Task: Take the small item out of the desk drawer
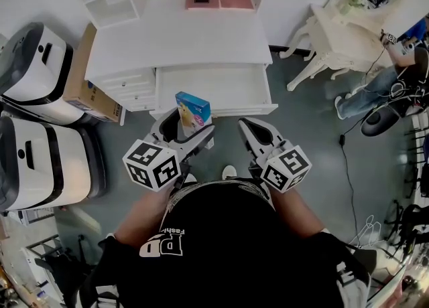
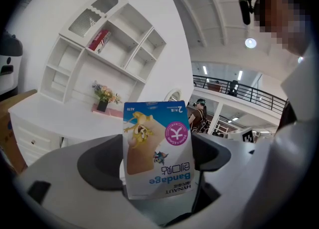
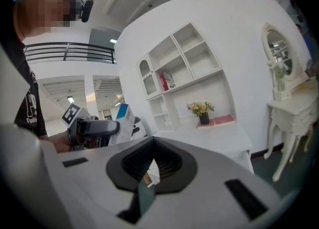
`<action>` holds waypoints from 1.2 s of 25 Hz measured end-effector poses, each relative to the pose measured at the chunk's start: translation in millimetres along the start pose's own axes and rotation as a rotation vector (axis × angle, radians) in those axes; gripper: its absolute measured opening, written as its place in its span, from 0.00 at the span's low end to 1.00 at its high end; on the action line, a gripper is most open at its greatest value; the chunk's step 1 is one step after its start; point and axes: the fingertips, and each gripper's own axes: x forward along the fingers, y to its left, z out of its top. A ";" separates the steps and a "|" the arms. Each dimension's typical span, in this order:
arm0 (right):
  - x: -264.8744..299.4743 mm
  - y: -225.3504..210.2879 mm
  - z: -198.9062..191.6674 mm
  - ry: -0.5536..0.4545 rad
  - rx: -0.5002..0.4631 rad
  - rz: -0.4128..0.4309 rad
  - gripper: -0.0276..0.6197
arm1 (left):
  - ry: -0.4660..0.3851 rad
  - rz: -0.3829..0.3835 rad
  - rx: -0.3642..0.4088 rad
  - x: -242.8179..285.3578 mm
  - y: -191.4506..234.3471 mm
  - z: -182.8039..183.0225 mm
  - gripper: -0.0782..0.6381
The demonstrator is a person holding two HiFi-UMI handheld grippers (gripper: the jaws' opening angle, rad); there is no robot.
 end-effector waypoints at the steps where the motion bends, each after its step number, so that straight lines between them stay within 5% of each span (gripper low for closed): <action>1: 0.8 0.2 -0.4 0.001 0.002 0.001 0.05 | 0.004 0.001 -0.001 0.0 0.7 -0.5 0.70; 30: 7.1 1.8 -2.7 0.008 -0.008 0.013 0.05 | 0.022 -0.004 0.024 -0.1 1.3 -0.3 0.70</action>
